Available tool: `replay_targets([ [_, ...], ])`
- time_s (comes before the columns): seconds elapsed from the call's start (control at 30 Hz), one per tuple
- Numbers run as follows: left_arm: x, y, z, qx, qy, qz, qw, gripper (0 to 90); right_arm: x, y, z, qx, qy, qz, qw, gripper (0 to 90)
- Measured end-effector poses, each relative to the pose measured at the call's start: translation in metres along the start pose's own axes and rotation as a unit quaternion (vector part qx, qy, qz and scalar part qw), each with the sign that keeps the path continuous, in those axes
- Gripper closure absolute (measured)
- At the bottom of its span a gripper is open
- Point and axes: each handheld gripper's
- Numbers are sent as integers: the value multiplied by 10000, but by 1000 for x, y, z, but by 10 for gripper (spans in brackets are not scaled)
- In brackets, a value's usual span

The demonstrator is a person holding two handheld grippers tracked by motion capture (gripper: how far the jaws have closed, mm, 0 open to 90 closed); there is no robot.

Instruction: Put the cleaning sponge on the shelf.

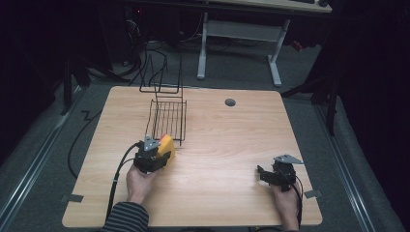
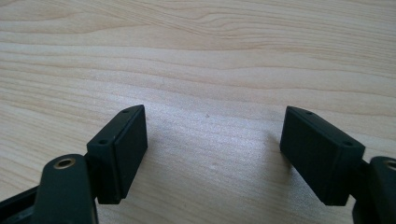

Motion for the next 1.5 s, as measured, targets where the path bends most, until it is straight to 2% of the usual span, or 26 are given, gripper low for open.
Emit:
replay_targets([
  [0.5, -4, -6, 17, -63, 102, -101, 9999, 613, 0, 0, 0, 0, 0, 2, 10000, 233],
  [0.6, -3, -7, 20, -86, 158, -55, 9998, 612, 0, 0, 0, 0, 0, 0, 10000, 234],
  [0.97, 0, -9, 30, -51, 163, -66, 9998, 612, 0, 0, 0, 1, 0, 6, 10000, 233],
  [1.17, -1, -16, 37, -71, 145, -186, 9997, 612, 0, 0, 0, -6, -8, 19, 10000, 233],
  [1.5, 0, -24, 42, -79, 190, -194, 9996, 612, 0, 0, 0, -4, -14, 18, 10000, 233],
])
Point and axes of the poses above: each handheld gripper's, and its own axes: z roughly backward along the jaws, y roughly out of its underside, x roughly to its left, and after that the axes turned 4 degrees about -y, right-handed
